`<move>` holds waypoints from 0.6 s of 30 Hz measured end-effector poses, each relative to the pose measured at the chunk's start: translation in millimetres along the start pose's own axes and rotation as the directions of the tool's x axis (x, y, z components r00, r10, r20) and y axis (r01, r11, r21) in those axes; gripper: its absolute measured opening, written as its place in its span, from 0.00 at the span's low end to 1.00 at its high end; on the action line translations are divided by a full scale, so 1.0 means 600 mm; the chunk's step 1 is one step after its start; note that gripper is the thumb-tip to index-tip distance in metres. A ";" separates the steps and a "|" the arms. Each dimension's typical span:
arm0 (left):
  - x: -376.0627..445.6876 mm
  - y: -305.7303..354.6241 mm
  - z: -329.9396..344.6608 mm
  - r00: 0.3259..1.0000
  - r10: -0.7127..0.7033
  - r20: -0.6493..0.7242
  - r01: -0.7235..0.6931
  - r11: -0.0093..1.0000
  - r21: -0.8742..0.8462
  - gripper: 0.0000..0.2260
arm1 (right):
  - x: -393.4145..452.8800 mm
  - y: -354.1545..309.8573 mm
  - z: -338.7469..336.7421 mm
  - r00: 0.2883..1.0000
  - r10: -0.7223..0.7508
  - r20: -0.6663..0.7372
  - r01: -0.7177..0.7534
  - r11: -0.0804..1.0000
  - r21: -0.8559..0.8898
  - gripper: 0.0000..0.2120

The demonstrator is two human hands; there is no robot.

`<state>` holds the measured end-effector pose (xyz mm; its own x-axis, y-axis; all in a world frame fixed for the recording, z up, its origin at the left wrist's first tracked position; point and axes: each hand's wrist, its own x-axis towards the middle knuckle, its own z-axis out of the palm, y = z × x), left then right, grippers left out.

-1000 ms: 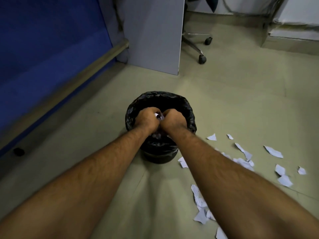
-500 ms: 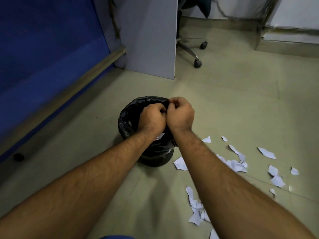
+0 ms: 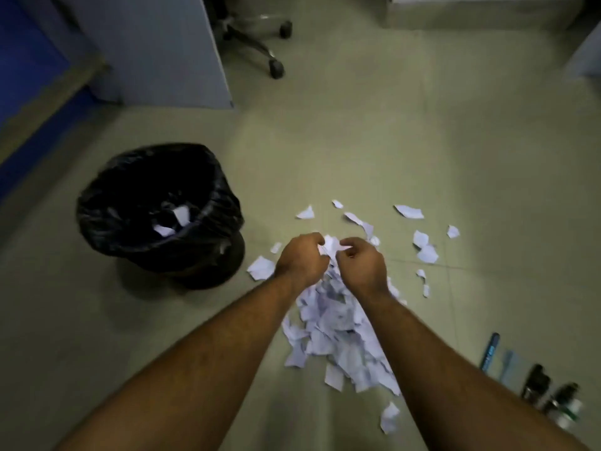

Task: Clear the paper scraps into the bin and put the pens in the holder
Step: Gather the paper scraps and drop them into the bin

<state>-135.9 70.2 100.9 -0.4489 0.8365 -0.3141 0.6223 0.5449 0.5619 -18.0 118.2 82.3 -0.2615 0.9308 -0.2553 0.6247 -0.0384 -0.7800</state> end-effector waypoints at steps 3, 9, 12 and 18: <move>-0.005 -0.025 0.108 0.989 0.009 0.146 -0.043 0.973 0.228 0.27 | -0.015 0.105 -0.005 0.996 0.017 0.083 0.021 0.898 -0.440 0.21; -0.017 -0.052 0.199 0.982 0.076 0.171 -0.161 0.808 0.567 0.27 | -0.029 0.187 0.010 0.993 -0.012 0.117 0.087 0.748 -0.658 0.28; -0.028 -0.044 0.202 0.982 0.154 0.109 -0.189 0.797 0.574 0.15 | -0.030 0.186 0.014 0.992 -0.061 0.114 0.119 0.785 -0.608 0.21; -0.026 -0.059 0.202 0.994 0.108 0.021 -0.106 0.892 0.439 0.11 | -0.020 0.195 0.005 0.992 -0.072 0.106 0.115 0.864 -0.490 0.14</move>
<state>-72.9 45.0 -7.0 -0.3657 0.8913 -0.2680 0.8844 0.4225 0.1985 55.9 101.3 -7.6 -0.3826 0.8873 -0.2574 0.8701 0.2524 -0.4234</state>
